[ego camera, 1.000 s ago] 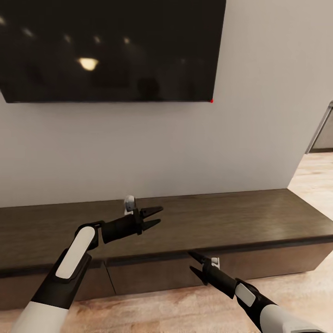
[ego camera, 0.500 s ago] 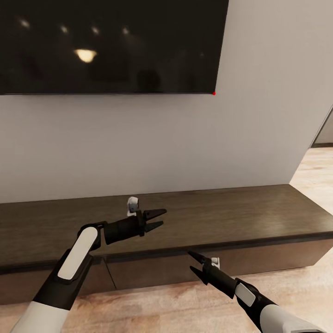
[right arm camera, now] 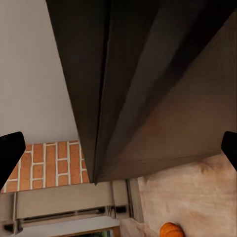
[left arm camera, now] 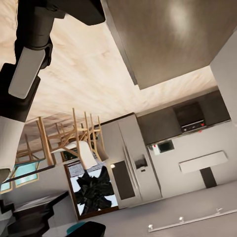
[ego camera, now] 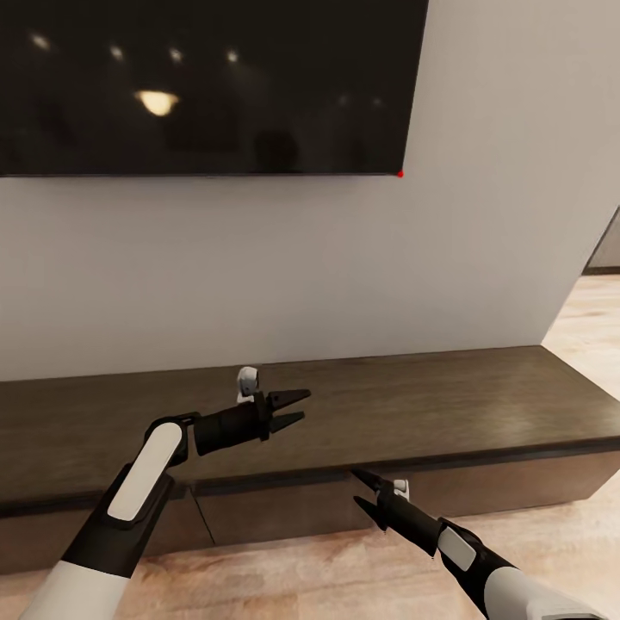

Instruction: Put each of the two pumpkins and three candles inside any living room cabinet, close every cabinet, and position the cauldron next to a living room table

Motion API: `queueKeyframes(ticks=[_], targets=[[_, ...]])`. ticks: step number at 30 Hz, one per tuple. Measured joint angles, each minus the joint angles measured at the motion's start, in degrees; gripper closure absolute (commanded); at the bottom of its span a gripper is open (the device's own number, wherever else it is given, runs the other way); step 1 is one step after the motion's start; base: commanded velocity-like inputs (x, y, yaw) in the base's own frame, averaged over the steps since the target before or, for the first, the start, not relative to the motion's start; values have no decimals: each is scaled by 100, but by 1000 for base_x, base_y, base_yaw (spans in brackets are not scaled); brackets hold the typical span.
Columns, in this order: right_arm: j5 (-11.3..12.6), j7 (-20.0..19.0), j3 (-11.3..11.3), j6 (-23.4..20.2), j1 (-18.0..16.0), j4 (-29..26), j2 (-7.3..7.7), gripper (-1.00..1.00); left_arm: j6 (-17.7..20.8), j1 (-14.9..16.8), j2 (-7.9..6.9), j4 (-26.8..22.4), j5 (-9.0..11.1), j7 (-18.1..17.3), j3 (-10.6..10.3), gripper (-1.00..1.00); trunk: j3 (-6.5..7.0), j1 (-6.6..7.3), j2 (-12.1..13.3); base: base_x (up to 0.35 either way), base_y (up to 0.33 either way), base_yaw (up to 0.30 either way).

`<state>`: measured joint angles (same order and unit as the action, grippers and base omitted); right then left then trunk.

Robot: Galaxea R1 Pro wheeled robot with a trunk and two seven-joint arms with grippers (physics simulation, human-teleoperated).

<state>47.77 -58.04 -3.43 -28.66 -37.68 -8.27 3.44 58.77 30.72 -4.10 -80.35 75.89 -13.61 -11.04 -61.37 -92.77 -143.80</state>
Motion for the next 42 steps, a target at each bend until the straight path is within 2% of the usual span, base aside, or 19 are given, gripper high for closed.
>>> queueKeyframes(ticks=[7, 20, 42], targets=[[0, 0, 0, 0, 0, 1, 5, -100, 0, 0, 0, 0, -4, 5, 0, -100, 0, -3, 0, 56, -4, 0], [-1, 0, -2, 0, 0, 1, 5, -100, -1, 0, 0, 0, -8, 5, 0, -100, -288, -36, -17, 1, 0, 0], [0, 1, -32, -8, 2, 1, 0, -100, 0, 0, -32, -1, 1, 6, 0, -100, -289, -35, -17, 26, 0, 0]])
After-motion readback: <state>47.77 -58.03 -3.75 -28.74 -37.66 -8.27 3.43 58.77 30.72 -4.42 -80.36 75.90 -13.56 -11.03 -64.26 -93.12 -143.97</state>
